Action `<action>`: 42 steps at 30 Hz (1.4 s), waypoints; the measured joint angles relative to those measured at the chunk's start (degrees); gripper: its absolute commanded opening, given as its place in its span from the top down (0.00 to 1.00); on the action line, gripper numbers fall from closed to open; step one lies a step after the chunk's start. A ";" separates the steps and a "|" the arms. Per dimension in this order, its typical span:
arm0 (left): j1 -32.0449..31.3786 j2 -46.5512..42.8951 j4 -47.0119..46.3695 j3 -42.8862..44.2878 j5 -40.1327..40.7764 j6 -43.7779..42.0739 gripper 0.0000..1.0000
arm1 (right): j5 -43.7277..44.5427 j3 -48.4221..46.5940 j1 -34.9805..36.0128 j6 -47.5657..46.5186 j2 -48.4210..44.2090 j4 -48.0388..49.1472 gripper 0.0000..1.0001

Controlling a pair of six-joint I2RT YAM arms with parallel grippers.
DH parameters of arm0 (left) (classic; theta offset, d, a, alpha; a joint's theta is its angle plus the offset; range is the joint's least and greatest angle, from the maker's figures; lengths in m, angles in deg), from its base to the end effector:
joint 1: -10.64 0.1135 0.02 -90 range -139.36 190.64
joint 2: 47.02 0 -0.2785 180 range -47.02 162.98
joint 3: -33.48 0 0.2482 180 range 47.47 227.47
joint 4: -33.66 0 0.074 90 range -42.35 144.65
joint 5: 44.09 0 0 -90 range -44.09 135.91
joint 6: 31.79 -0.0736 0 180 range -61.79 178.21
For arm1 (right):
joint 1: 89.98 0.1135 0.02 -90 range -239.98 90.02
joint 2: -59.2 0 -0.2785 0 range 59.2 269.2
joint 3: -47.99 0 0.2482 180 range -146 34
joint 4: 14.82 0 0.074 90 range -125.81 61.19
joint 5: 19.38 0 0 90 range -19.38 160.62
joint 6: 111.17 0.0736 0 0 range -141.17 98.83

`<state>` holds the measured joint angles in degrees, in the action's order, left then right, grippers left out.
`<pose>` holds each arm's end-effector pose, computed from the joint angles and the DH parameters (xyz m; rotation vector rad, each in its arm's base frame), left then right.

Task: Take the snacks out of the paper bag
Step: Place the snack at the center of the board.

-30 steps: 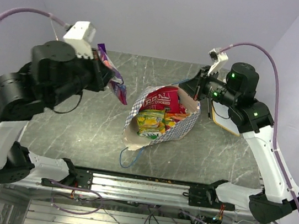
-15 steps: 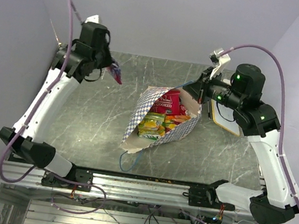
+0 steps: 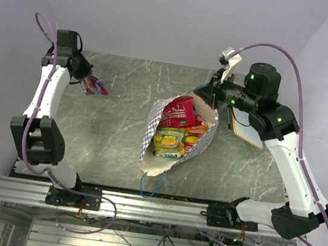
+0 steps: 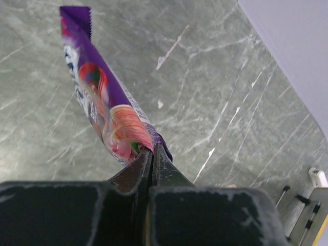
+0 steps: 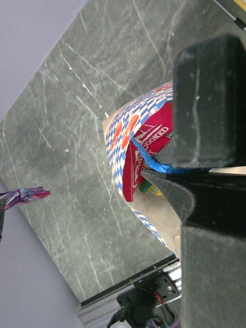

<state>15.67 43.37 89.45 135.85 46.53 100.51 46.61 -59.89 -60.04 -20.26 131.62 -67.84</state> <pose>0.3697 0.0333 0.3413 -0.9508 2.1560 -0.3090 0.2214 0.1621 0.4804 -0.7619 1.7634 0.7588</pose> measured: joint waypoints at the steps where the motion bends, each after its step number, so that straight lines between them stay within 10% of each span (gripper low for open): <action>1: 0.39 1.60 -1.22 0.37 -0.44 0.31 0.93 | 0.04 -0.02 0.00 -0.17 0.28 0.28 1.00; 17: 3.28 35.39 -24.11 21.75 -12.72 10.29 0.93 | 4.96 -7.37 0.04 -1.01 6.08 -2.73 1.00; 21: 5.53 31.39 -30.60 5.51 -13.11 13.31 0.88 | 4.76 -7.37 0.04 0.37 6.08 -2.54 1.00; 29: 11.02 26.53 -21.40 -5.73 -12.39 9.62 0.11 | 2.49 -6.97 0.04 2.29 6.05 -1.81 1.00; 42: 1.75 -12.44 -14.93 -23.52 -13.75 6.84 0.11 | -1.09 -0.20 0.04 4.42 3.52 3.56 1.00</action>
<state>17.42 30.93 74.52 112.33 32.78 107.35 45.52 -60.08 -60.00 -15.85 135.14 -64.27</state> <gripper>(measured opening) 0.865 0.007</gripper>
